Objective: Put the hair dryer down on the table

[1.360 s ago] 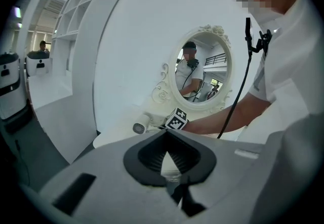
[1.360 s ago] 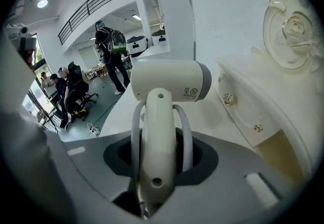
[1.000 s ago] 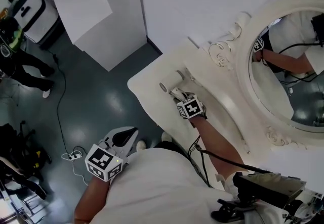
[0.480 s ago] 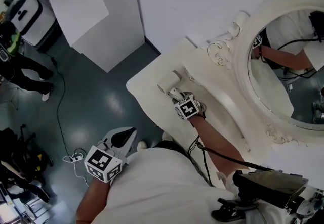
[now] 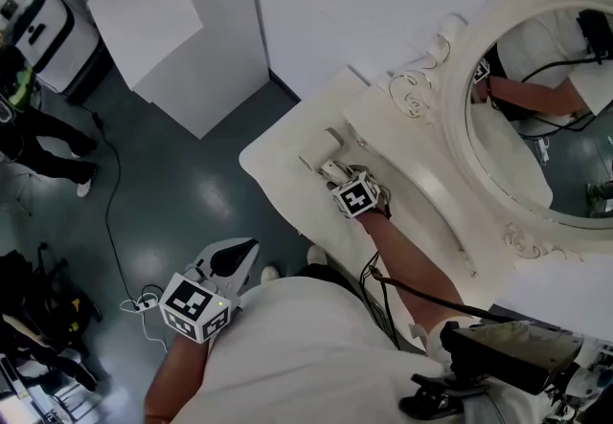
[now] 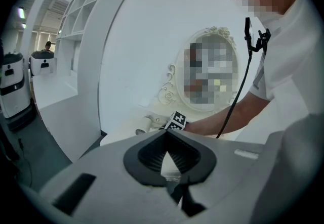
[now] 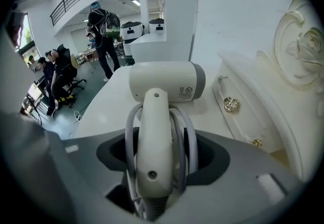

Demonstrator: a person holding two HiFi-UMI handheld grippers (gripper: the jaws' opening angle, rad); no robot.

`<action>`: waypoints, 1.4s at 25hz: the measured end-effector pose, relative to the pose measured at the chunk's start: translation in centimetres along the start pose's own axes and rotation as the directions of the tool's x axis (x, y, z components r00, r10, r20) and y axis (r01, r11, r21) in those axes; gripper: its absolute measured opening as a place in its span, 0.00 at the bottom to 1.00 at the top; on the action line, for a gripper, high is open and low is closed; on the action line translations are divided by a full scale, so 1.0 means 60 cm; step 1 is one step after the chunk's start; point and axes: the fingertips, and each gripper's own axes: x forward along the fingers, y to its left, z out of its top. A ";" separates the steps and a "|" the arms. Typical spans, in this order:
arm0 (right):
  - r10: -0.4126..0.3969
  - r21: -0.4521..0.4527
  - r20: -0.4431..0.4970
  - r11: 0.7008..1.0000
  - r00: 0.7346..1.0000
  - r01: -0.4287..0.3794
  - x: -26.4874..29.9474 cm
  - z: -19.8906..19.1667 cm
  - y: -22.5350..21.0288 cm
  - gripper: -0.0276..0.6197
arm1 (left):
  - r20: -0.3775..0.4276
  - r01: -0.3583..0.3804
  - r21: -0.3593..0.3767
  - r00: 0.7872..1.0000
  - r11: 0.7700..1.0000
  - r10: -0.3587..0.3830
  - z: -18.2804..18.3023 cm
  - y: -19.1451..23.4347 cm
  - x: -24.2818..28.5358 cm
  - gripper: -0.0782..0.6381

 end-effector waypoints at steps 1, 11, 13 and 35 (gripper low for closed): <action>0.002 -0.002 -0.005 1.000 1.000 -0.002 -0.001 -0.002 0.001 0.49 | 0.000 0.007 0.002 1.000 1.000 -0.007 0.000 0.000 -0.001 0.11; -0.038 0.073 0.063 0.997 0.997 0.034 -0.080 0.003 0.006 0.62 | 0.014 0.087 0.032 0.996 0.996 -0.088 -0.007 -0.006 -0.025 0.11; -0.054 0.096 0.081 0.994 0.995 0.046 -0.099 0.002 0.012 0.61 | 0.013 0.108 0.044 0.994 0.993 -0.108 -0.012 -0.009 -0.032 0.11; -0.086 0.198 0.184 0.979 0.979 0.049 -0.292 -0.072 0.299 0.04 | -0.039 0.292 0.134 0.956 0.947 -0.290 -0.097 -0.068 -0.131 0.11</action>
